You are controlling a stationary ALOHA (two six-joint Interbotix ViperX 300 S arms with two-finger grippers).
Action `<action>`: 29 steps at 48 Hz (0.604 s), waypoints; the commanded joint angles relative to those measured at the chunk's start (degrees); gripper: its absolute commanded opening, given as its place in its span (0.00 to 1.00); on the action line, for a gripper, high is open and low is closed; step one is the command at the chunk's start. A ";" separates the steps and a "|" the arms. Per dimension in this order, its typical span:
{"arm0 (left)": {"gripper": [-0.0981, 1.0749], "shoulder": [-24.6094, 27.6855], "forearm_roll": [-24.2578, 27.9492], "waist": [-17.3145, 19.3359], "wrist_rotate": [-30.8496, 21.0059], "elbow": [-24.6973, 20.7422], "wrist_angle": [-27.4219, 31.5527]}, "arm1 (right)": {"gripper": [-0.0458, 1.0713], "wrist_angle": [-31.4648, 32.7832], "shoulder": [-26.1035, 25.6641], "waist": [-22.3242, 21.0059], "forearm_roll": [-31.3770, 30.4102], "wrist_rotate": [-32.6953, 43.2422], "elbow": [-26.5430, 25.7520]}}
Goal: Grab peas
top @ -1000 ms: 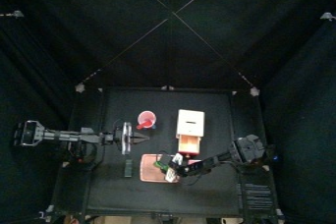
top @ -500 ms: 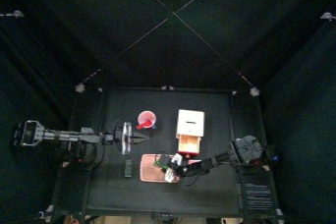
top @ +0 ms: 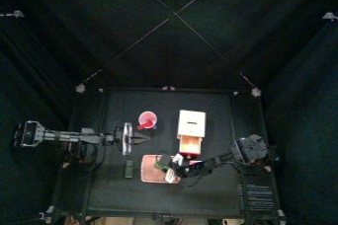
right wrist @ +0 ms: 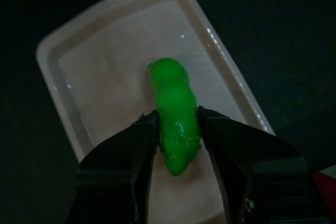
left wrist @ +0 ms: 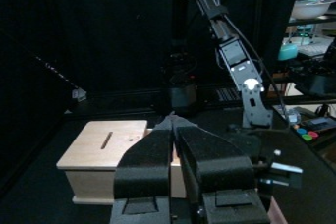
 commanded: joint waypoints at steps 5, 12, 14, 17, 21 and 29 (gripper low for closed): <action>0.45 -0.18 -0.18 0.09 0.09 -0.70 -0.70 | 0.71 0.09 -3.16 -0.26 0.35 0.09 -0.62; 0.45 -0.18 -0.26 0.44 0.09 -0.70 -0.70 | 0.71 0.18 -3.16 -0.26 1.05 0.00 -0.35; 0.45 -0.18 -0.18 0.62 0.09 -0.70 -0.70 | 0.71 0.35 -3.16 -0.26 1.23 0.00 -0.26; 0.45 -0.09 -0.18 0.88 0.09 -0.70 -0.70 | 0.71 0.88 -3.16 -0.26 1.67 0.00 -0.09; 0.45 -0.18 -0.18 0.97 0.09 -0.70 -0.70 | 0.71 1.85 -3.34 -0.26 2.29 0.09 0.09; 0.45 -0.18 -0.09 1.32 0.18 -0.88 -0.79 | 0.71 3.60 -4.22 -0.26 3.69 0.00 0.35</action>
